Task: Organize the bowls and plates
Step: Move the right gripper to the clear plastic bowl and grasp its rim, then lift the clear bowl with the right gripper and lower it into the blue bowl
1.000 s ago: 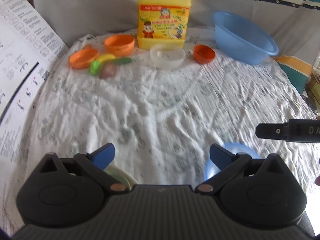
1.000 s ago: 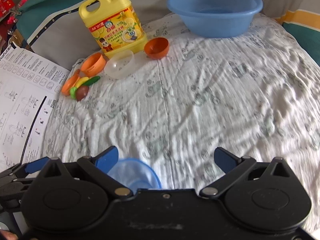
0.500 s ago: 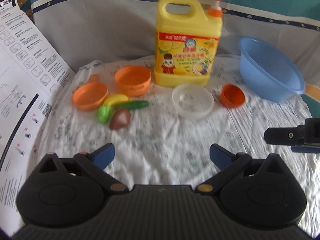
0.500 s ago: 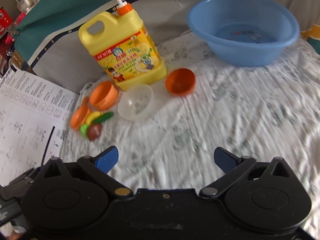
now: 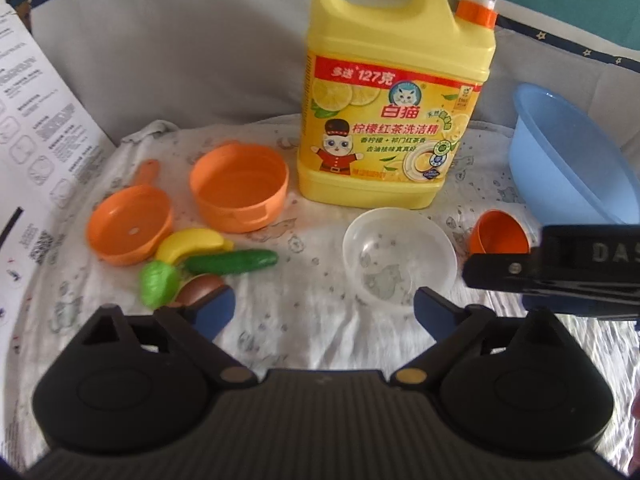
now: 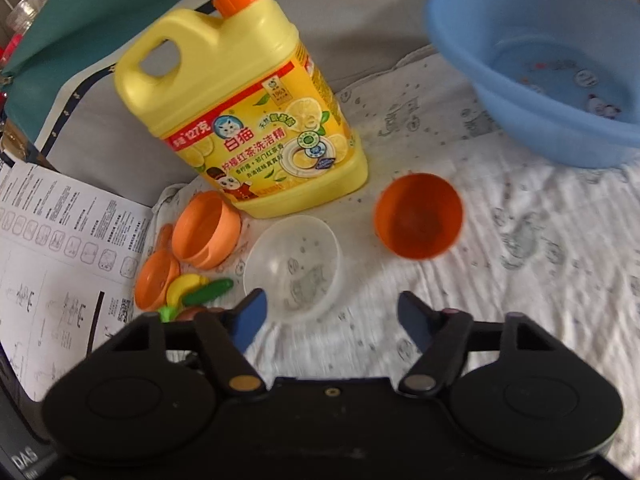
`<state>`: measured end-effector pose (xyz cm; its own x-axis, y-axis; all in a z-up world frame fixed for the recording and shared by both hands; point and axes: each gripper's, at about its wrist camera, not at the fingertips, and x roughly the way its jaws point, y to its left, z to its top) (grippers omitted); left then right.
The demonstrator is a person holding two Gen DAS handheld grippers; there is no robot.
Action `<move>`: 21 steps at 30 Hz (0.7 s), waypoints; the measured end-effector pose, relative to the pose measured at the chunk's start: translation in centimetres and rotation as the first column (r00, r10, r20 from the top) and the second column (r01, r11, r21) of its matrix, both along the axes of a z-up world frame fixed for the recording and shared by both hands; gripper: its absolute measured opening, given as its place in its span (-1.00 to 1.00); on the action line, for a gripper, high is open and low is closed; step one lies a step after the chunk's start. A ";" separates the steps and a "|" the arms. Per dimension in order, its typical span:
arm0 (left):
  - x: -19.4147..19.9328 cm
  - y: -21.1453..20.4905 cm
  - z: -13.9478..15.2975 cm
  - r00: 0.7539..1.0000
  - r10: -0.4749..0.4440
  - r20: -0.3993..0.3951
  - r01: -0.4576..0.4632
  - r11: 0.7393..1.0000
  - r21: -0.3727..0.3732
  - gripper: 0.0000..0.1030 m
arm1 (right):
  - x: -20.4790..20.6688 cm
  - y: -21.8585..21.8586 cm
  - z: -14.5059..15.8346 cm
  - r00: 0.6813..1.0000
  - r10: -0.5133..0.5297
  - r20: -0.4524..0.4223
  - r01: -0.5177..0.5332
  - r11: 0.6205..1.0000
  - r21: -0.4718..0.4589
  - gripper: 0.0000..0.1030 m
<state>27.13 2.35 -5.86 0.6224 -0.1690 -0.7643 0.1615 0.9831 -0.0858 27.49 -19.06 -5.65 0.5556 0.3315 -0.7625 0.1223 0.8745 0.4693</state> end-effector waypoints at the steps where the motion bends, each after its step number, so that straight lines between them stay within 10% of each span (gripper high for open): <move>1: 0.5 -0.1 -0.3 1.000 -0.002 -0.008 0.002 1.000 -0.005 0.77 | 0.5 0.1 -0.3 1.000 0.000 -0.007 0.000 1.000 0.005 0.14; 15: 3.5 -1.4 -3.3 0.995 -0.041 -0.092 0.036 0.997 -0.062 -0.47 | 3.7 1.4 -3.8 0.999 0.005 -0.040 -0.004 1.000 0.007 -0.76; 21: 2.9 -1.8 -3.4 0.994 -0.062 -0.092 0.059 0.997 -0.040 -0.63 | 3.1 1.4 -4.3 0.999 0.009 -0.032 -0.008 1.000 0.012 -0.80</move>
